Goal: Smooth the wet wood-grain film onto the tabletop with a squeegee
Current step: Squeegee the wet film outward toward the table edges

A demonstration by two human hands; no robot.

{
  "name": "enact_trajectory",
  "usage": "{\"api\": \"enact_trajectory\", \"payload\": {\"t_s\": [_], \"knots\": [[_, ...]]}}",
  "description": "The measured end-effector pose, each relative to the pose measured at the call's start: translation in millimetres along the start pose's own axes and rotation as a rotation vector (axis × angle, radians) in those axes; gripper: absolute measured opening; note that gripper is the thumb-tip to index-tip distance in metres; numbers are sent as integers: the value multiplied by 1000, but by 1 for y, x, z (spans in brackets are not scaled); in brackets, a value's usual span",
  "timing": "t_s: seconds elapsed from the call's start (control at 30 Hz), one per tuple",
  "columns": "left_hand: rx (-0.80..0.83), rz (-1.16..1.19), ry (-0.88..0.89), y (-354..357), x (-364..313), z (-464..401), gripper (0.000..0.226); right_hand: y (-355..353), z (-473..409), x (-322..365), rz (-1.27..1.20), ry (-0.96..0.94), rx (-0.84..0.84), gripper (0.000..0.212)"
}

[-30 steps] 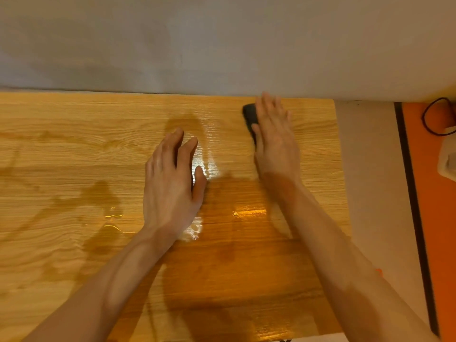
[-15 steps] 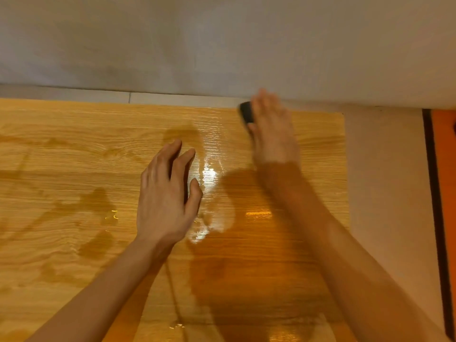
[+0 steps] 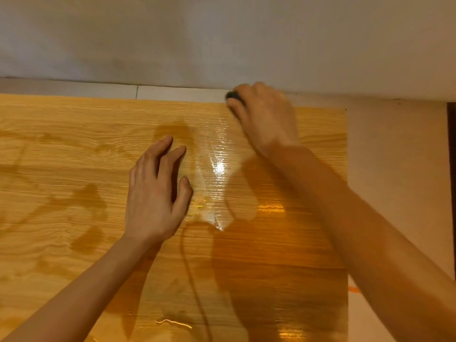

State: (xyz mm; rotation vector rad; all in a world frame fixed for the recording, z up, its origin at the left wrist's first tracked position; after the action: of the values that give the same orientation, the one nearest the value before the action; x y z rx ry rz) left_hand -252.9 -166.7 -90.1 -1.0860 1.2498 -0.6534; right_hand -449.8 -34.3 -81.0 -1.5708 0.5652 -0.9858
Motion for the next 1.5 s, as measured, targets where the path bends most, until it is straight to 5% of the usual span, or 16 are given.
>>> {"api": "enact_trajectory", "payload": {"t_s": [0.13,0.23,0.47,0.57,0.73,0.9,1.0,1.33,1.5], "knots": [[-13,3,2,0,0,0,49,-32,25,-87,15,234,-19,43],[-14,-8,-4,1,0,0,48,-31,22,-80,66,301,-28,45],[-9,-14,-3,0,-1,-1,50,15,-19,44,8,-14,11,37],[-8,-7,4,0,-1,0,50,6,-11,13,-11,-64,3,39],[-8,-1,-4,-1,-1,-1,50,-30,22,-97,29,174,-41,43],[-20,2,-2,-1,0,-2,50,-32,59,-132,-575,528,-249,35],[-23,-2,3,0,-1,1,51,-22,78,-127,-720,611,-324,43],[-46,-8,66,3,0,1,50,-20,180,-103,-842,638,-229,19],[-45,-13,66,4,1,1,49,-32,111,-115,-717,581,-255,20]]}}
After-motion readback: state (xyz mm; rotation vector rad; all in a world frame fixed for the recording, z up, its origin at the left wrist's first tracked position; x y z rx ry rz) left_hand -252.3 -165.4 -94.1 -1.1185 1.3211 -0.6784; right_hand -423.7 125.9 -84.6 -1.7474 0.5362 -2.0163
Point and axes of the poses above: each hand's wrist, its own z-axis away from the middle knuckle, its own y-axis out of the palm, x = y × z, the point moved 4 cm from there along -z, towards the middle knuckle, and after that the axes turned 1 degree about z, right-handed, at the moved point
